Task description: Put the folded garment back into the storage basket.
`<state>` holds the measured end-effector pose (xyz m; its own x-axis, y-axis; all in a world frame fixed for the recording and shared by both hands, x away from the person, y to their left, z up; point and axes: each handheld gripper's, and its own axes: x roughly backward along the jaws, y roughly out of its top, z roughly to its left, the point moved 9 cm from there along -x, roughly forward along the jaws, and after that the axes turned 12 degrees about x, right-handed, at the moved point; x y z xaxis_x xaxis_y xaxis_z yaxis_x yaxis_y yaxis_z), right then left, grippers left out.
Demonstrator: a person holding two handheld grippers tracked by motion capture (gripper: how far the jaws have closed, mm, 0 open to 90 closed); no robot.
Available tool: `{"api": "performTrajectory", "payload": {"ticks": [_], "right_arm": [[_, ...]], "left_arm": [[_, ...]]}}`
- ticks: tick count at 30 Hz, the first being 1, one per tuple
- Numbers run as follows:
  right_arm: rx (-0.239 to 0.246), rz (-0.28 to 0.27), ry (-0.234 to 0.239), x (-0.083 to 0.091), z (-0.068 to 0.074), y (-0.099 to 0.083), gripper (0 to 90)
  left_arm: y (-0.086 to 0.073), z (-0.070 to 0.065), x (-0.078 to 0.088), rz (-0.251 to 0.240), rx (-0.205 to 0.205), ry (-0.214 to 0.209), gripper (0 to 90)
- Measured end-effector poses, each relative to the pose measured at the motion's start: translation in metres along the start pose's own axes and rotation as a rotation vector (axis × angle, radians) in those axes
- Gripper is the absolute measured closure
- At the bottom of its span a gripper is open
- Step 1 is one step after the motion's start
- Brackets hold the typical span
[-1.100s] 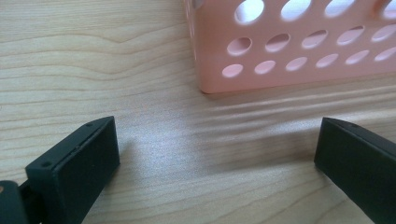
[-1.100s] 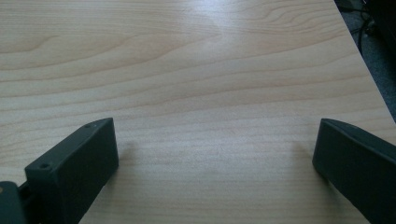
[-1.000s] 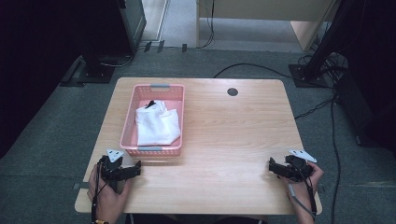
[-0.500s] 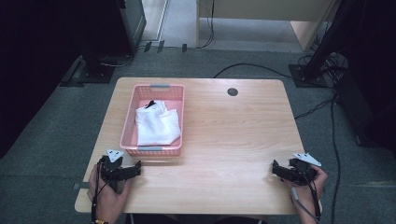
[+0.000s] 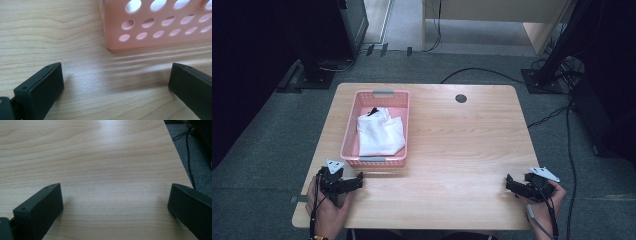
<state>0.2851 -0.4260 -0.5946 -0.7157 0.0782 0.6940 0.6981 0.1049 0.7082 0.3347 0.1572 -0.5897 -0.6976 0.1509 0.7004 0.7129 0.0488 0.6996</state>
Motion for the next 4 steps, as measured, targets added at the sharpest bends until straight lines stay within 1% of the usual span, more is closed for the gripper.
{"api": "performTrajectory", "payload": {"ticks": [4], "right_arm": [[-0.008, 0.002, -0.009, 0.0002, -0.0010, -0.0004, 0.0]], "left_arm": [[0.0000, 0.0000, 0.0000, 0.000, 0.000, 0.000, 0.0]]}}
